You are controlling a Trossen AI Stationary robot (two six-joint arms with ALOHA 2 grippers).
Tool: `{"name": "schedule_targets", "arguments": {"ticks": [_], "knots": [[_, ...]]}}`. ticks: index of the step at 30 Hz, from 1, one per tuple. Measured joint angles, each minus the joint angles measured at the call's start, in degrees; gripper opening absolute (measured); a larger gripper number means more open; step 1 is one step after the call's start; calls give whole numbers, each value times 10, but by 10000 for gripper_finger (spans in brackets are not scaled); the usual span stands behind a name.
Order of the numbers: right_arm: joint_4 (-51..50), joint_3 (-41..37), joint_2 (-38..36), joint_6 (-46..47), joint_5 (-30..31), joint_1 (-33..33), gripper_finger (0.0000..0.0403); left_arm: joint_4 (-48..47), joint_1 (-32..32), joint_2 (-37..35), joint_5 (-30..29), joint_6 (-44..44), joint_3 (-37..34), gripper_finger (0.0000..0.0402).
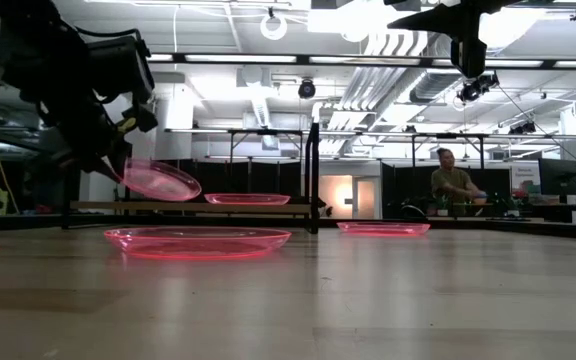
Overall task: Place and stack plates onto a shelf
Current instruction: Put the pink plate on the shelf, then stack the pink plate on top of the pink plate on the shelf
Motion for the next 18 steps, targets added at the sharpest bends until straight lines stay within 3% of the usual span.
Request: {"name": "schedule_targets", "arguments": {"ticks": [11,18], "knots": [[0,0,0,0,0,0,90,7,0,-5,9,24,0,93],[0,0,0,0,0,0,90,-24,0,-47,11,25,0,131]]}}
